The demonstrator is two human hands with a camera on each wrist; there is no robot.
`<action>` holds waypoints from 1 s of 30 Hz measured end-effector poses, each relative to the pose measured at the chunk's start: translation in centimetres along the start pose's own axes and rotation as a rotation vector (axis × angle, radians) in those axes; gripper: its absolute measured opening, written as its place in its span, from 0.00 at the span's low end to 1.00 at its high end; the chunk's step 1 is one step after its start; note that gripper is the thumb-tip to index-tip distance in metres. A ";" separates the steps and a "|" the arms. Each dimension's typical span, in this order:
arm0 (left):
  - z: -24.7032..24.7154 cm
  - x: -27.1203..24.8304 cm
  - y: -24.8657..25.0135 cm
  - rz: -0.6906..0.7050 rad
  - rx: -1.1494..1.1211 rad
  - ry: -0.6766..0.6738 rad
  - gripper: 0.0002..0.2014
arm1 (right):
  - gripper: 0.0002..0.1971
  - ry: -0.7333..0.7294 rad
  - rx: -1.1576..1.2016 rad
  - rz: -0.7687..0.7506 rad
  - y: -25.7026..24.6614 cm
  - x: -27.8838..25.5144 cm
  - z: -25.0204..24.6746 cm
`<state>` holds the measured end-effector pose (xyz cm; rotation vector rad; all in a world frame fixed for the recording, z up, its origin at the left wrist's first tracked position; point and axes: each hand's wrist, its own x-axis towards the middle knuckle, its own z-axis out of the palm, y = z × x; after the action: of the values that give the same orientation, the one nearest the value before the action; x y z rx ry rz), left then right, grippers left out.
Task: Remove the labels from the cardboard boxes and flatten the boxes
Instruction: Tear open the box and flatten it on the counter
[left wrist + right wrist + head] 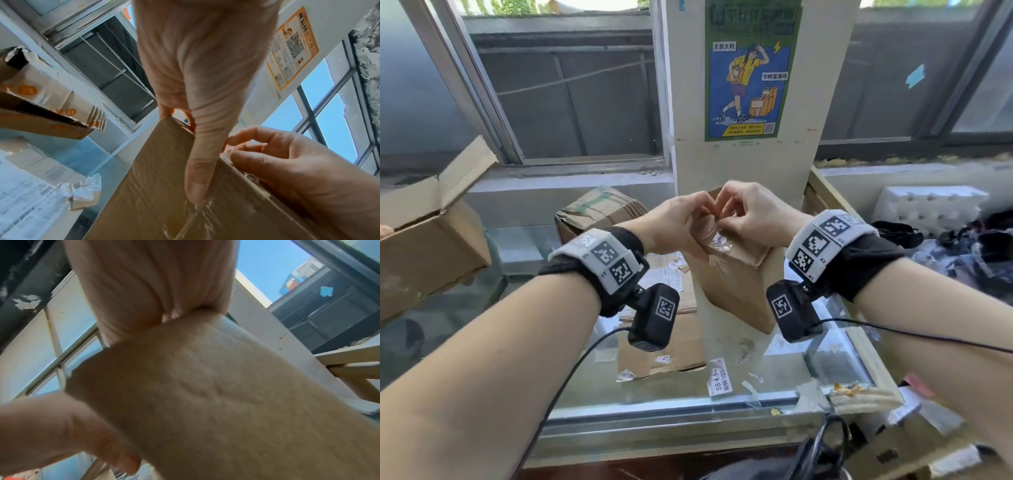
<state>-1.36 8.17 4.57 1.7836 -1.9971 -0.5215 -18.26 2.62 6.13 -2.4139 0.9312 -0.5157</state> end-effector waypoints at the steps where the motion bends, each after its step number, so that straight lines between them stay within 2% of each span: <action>1: -0.3 0.1 0.2 0.001 0.021 -0.010 0.35 | 0.06 -0.012 -0.053 0.000 -0.2 0.0 0.0; 7: -1.9 0.4 1.3 0.022 0.123 -0.051 0.29 | 0.05 0.110 -0.044 0.043 -0.5 0.2 0.0; 12: 1.1 -0.2 0.7 0.078 0.120 -0.053 0.36 | 0.06 0.212 -0.092 0.076 0.9 -0.7 1.5; 16: 2.5 0.5 0.5 0.139 0.172 0.005 0.41 | 0.06 0.252 -0.073 0.097 1.2 -1.2 1.6; 25: 3.1 0.7 0.7 0.086 0.144 0.034 0.44 | 0.05 0.324 0.031 0.090 1.4 -1.6 1.8; 26: 3.0 0.5 0.7 0.080 0.146 0.033 0.44 | 0.05 0.322 0.094 0.100 1.4 -1.7 1.8; 29: 3.0 0.0 0.5 0.049 0.136 0.032 0.43 | 0.09 0.362 0.562 0.140 0.9 -1.9 1.8; 30: 3.0 -0.2 0.4 0.036 0.136 0.036 0.43 | 0.09 0.367 0.592 0.141 0.7 -1.8 1.9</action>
<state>-3.27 8.40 2.28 1.8180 -2.0803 -0.3473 -18.90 4.00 3.85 -1.7400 0.9221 -1.0386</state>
